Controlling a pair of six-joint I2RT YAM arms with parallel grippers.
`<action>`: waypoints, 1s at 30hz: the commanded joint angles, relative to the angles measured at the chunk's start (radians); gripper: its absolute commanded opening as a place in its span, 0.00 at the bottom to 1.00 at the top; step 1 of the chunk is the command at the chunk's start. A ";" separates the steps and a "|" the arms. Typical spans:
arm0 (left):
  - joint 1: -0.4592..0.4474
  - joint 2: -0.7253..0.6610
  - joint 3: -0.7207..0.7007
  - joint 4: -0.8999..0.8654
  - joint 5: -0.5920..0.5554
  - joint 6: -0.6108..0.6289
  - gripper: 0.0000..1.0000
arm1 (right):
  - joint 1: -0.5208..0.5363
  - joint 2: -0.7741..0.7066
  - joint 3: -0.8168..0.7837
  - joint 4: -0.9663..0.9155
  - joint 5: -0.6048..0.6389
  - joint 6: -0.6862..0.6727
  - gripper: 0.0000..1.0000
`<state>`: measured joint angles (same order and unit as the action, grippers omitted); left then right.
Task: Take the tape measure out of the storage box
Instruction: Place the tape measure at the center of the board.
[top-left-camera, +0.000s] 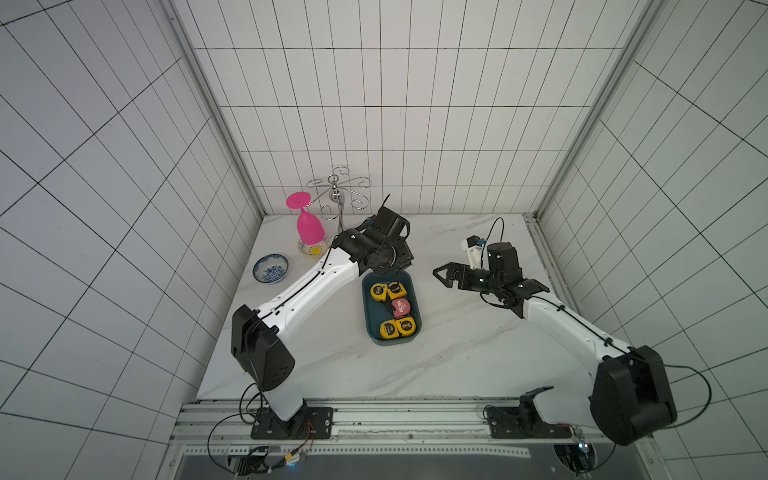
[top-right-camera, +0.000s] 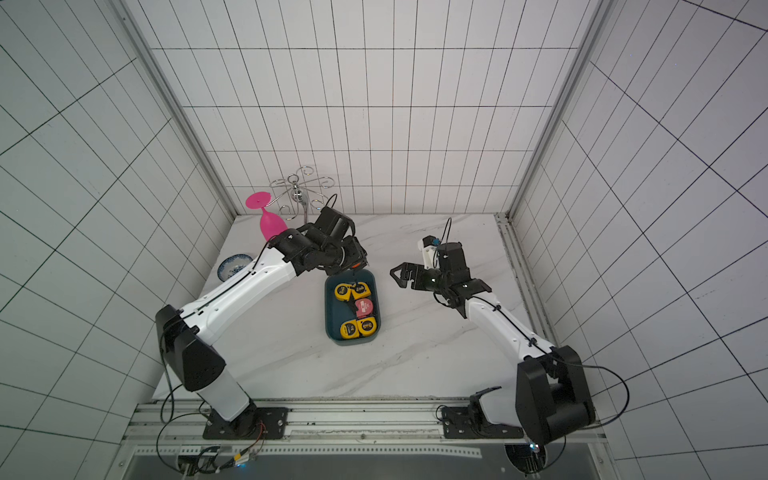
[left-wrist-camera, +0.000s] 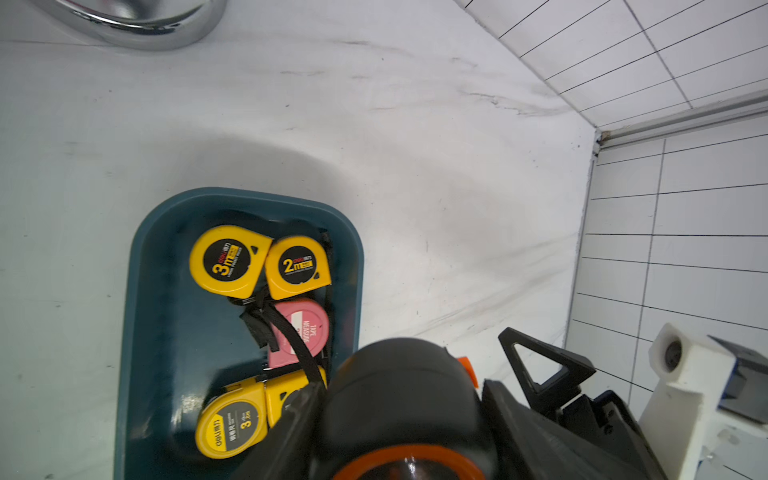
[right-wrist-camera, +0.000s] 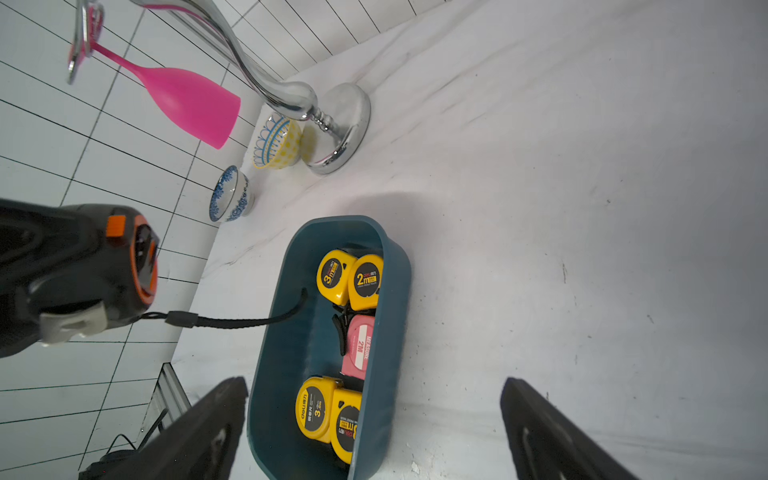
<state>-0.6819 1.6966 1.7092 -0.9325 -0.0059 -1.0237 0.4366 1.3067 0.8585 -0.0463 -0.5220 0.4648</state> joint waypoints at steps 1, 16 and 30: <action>-0.006 0.041 0.052 0.100 0.056 -0.070 0.00 | 0.021 -0.043 -0.060 0.138 -0.018 0.040 0.99; -0.035 0.120 0.089 0.206 0.194 -0.164 0.00 | 0.058 -0.077 -0.147 0.448 -0.025 0.110 0.99; -0.054 0.110 0.053 0.273 0.272 -0.202 0.00 | 0.060 -0.029 -0.149 0.545 -0.035 0.139 0.65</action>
<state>-0.7303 1.8137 1.7691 -0.7097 0.2310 -1.2160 0.4881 1.2736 0.7383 0.4492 -0.5571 0.5968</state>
